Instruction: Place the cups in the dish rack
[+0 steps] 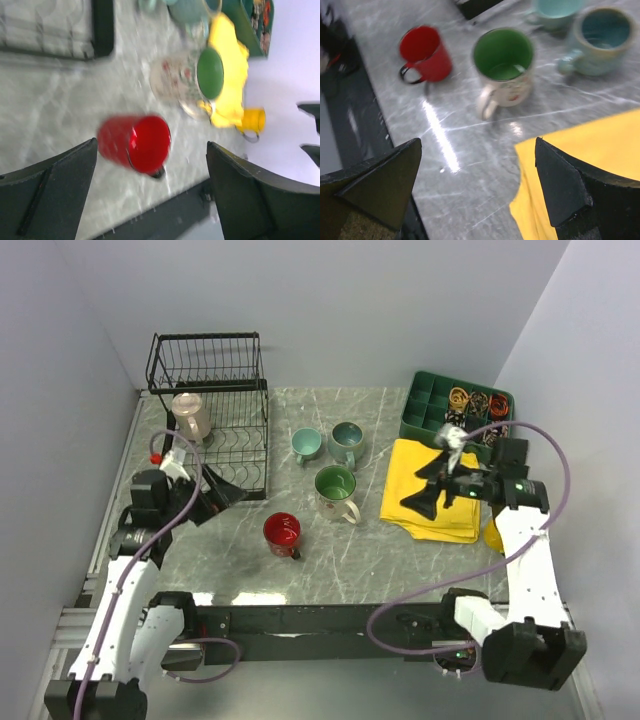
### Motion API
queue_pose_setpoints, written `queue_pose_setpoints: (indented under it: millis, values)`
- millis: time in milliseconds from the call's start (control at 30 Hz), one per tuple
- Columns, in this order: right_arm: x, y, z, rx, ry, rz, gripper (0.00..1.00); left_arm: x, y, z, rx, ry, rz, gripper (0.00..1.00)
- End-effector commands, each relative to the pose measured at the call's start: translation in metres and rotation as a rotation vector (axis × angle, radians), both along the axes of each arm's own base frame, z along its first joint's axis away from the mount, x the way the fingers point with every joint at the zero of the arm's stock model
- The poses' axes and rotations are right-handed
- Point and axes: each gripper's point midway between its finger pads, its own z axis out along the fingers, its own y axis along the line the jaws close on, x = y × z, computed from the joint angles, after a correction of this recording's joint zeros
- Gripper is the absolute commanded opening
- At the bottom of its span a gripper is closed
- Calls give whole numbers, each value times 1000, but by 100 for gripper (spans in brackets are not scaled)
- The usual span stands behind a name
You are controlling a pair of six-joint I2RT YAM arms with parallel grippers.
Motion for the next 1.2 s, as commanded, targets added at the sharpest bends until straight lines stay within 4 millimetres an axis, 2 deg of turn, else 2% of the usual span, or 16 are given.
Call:
queue_pose_setpoints:
  millis: [0, 33, 133, 300, 333, 467, 633, 867, 1033, 1167]
  values:
    - [-18, 23, -2, -125, 8, 107, 100, -39, -28, -22, -88, 150, -97, 93]
    - [-24, 37, -1, -129, 14, 156, 100, -40, -28, -28, -82, 161, -85, 90]
    - [-23, 51, 0, -152, 4, 198, 100, -51, -42, -45, -81, 227, -104, 87]
    - [-20, 59, -7, -203, 37, 236, 100, -56, -57, -68, 7, 306, -107, 81]
    - [-21, 60, -7, -210, 36, 245, 100, -57, -60, -70, 29, 311, -116, 75]
    - [-23, 62, -11, -247, 44, 264, 100, -44, -61, -75, 124, 311, -60, 73]
    - [-23, 65, -15, -250, 35, 256, 100, -39, -64, -91, 237, 328, -42, 70]
    - [-29, 77, -24, -286, 63, 310, 100, -27, -72, -91, 316, 306, -16, 65]
    - [-35, 92, -24, -326, 70, 374, 100, -23, -77, -92, 364, 295, -23, 58]
    - [-37, 105, -29, -357, 97, 403, 100, -22, -77, -101, 402, 296, -24, 54]
